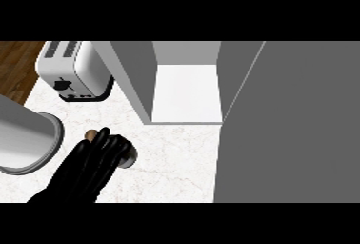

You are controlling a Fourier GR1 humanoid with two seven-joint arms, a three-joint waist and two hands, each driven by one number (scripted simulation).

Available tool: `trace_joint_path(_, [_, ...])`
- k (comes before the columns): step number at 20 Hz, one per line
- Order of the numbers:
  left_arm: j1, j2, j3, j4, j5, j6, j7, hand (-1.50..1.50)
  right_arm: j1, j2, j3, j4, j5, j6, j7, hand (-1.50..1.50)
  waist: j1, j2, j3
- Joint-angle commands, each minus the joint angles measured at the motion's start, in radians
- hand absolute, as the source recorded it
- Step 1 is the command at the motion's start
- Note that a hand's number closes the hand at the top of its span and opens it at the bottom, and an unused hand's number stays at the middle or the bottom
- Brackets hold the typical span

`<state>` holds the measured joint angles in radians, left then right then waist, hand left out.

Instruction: Pick up the wine, place it into the cabinet and close the cabinet

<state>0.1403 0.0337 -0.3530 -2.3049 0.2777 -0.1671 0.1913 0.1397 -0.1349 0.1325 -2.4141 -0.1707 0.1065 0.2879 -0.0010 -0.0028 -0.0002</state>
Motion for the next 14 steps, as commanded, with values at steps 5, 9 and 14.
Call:
trace_joint_path(5, [0.015, -0.033, -0.171, -0.17, -0.106, 0.128, 0.144, -1.5, -0.028, 0.016, 0.034, -0.124, 0.017, -0.048, 0.151, -1.5, 0.002, 0.0, 0.0])
trace_joint_path(9, [-0.046, -0.033, -0.213, -0.158, -0.164, 0.207, 0.17, -1.5, -0.025, 0.025, 0.026, -0.112, 0.019, -0.037, 0.136, -1.5, -0.001, 0.001, 0.001])
trace_joint_path(14, [0.004, -0.033, -0.254, -0.265, -0.188, 0.237, 0.241, -1.5, -0.082, 0.002, -0.036, -0.136, -0.05, -0.042, 0.214, -1.5, 0.001, -0.001, 0.001])
